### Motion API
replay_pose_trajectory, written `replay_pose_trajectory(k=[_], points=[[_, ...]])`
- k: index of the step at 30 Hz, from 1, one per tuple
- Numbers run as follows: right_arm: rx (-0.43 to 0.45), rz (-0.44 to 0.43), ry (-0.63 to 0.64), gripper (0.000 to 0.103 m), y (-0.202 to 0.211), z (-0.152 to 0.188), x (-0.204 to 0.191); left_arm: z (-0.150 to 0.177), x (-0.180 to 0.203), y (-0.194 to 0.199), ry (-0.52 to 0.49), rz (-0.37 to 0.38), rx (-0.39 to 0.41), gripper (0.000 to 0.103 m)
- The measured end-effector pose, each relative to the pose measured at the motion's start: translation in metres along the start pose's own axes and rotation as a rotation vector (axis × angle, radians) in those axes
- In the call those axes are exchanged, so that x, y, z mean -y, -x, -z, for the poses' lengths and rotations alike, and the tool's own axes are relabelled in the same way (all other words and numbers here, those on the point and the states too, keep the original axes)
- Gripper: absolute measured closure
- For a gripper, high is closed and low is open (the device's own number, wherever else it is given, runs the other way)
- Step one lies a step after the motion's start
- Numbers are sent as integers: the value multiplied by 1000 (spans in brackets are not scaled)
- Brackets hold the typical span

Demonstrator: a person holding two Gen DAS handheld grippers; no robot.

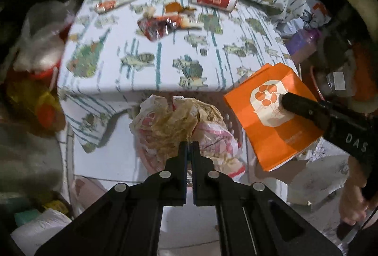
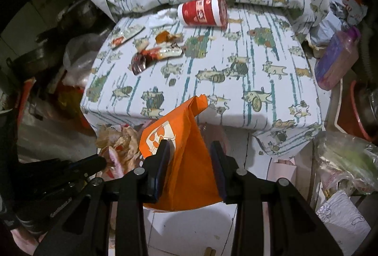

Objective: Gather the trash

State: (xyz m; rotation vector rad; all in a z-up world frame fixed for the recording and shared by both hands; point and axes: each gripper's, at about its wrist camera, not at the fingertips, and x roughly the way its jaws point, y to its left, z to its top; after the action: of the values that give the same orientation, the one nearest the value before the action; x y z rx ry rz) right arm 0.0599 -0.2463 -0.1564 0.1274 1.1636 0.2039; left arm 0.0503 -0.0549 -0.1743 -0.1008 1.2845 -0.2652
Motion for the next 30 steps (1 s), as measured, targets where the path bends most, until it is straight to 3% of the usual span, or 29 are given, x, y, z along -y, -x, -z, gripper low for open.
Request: replay_pose_trajectory(k=[5,9,16,21,26,30], points=[[-40,44,10,68,-21,2,-2,1,-5,-20,26,-57,-50,100],[-54,68,28,68,-31,4,-6,-1,-6,-28,23,-41,-49,100],[2,11,-9,68,-13,-3,-3,-7,-7,-19,46,20,-3,98],[70,-27,-80,59,13,-10,10,-14,-16,13,69,-17,100,72],[152,-30,-116,49,40,-16,21,-18,-25,55,76,-76,240,53],[190,-24,-125,47,50,-19,23,-18,-31,79,82,-109,314,53]])
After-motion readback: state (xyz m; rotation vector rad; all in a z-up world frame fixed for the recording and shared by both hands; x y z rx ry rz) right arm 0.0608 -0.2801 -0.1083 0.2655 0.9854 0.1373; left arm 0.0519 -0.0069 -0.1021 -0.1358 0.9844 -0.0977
